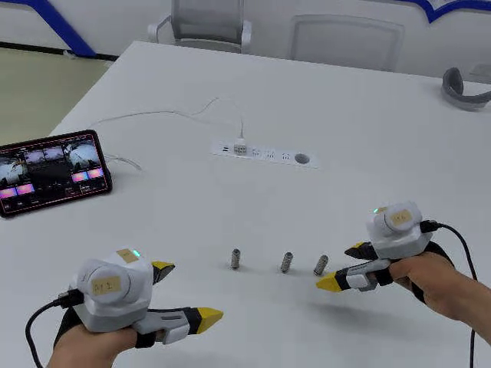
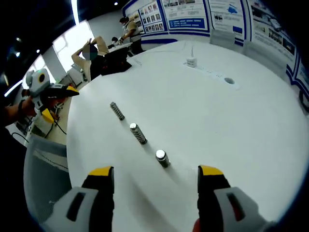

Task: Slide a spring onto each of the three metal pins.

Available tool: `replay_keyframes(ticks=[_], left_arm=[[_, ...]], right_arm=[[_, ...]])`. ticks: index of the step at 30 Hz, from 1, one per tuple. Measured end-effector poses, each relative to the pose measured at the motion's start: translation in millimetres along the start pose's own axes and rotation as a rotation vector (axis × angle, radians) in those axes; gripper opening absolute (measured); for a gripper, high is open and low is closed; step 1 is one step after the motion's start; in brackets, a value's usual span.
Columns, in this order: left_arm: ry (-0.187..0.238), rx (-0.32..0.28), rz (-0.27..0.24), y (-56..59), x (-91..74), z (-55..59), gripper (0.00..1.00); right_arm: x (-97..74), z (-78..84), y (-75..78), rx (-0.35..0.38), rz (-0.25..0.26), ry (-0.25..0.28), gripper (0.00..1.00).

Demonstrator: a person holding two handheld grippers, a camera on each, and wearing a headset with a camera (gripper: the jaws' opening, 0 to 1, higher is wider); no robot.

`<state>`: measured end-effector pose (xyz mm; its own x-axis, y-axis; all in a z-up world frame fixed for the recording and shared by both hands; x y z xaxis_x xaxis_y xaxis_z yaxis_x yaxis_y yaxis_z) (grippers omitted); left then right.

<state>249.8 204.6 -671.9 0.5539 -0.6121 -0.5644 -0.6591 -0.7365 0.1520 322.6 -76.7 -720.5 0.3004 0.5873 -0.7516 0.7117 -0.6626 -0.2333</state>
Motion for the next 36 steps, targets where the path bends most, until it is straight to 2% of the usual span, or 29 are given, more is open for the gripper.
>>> replay_keyframes(ticks=[13,19,25,36], left_arm=[[0.019,-0.011,-0.014,-8.9,1.2,-8.9,0.77],[0.024,-0.017,-0.003,-11.7,4.2,-13.3,0.75],[0.032,-0.018,0.004,-13.5,6.5,-17.8,0.77],[0.017,-0.016,0.012,-15.4,11.3,-18.1,0.80]], right_arm=[[-18.8,2.3,-21.9,0.009,0.031,0.086,0.79],[-27.1,2.6,-31.8,0.022,0.038,0.137,0.81],[-33.4,7.0,-37.7,0.033,0.050,0.158,0.83],[-46.0,11.9,-47.4,0.090,0.071,0.235,0.85]])
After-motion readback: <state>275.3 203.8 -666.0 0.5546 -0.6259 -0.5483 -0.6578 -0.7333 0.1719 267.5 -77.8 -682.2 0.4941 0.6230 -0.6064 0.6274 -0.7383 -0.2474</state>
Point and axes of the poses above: the centre of the closed fingertips' face, and the gripper's own axes: x roughly forward along the fingers, y roughly to its right, z roughly out of its underside, the point moved 4 cm from there along -x, roughly backward along the fingers, and after that the axes turned 2 degrees about -z, right-handed, at the moved point
